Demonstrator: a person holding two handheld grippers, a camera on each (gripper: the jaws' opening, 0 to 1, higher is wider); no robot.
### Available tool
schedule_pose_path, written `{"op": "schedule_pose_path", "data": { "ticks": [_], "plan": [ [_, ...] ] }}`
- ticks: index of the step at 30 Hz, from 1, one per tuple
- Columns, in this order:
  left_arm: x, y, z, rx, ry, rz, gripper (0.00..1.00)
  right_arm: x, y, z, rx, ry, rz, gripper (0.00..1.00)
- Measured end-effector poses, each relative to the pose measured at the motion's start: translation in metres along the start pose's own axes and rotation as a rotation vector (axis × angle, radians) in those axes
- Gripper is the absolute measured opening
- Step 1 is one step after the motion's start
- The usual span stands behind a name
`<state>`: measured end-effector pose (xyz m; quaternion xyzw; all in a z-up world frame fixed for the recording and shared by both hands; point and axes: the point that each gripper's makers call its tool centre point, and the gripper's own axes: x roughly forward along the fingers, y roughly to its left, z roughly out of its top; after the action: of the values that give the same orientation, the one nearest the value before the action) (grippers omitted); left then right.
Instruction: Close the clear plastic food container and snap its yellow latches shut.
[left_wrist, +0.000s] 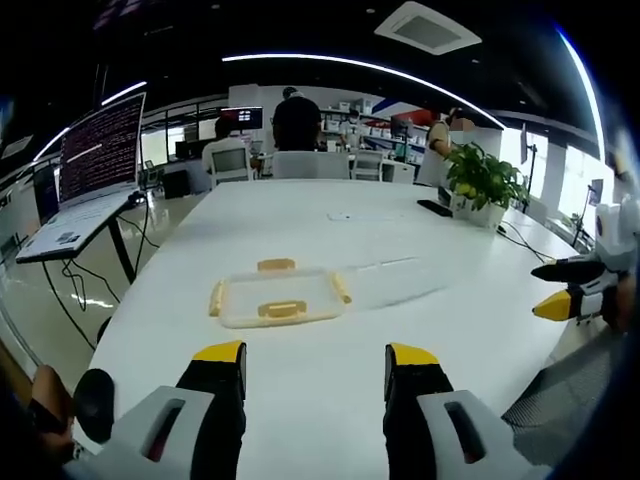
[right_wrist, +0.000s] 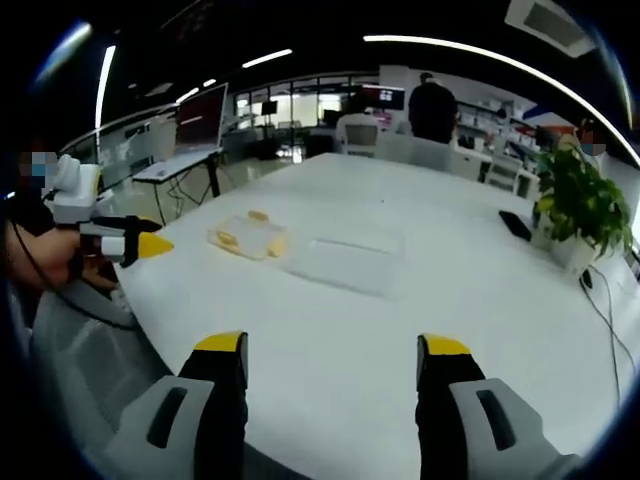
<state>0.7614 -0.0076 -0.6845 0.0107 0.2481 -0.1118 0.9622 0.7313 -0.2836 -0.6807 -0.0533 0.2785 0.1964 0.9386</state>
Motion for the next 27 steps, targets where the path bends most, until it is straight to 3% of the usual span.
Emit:
{"op": "schedule_pose_path", "data": {
  "ticks": [7, 14, 21, 27],
  "plan": [
    [0.006, 0.002, -0.001, -0.017, 0.010, -0.013, 0.50, 0.004, -0.003, -0.002, 0.027, 0.017, 0.002, 0.64],
    [0.014, 0.007, 0.003, 0.016, 0.006, -0.029, 0.51, 0.014, 0.001, 0.004, -0.002, 0.033, 0.038, 0.62],
    [0.024, 0.012, -0.006, 0.030, 0.054, -0.084, 0.50, 0.028, 0.004, 0.008, -0.056, 0.069, 0.094, 0.59],
    [0.030, 0.021, -0.003, 0.065, 0.055, -0.091, 0.50, 0.038, 0.006, 0.016, -0.094, 0.080, 0.126, 0.59]
  ]
}}
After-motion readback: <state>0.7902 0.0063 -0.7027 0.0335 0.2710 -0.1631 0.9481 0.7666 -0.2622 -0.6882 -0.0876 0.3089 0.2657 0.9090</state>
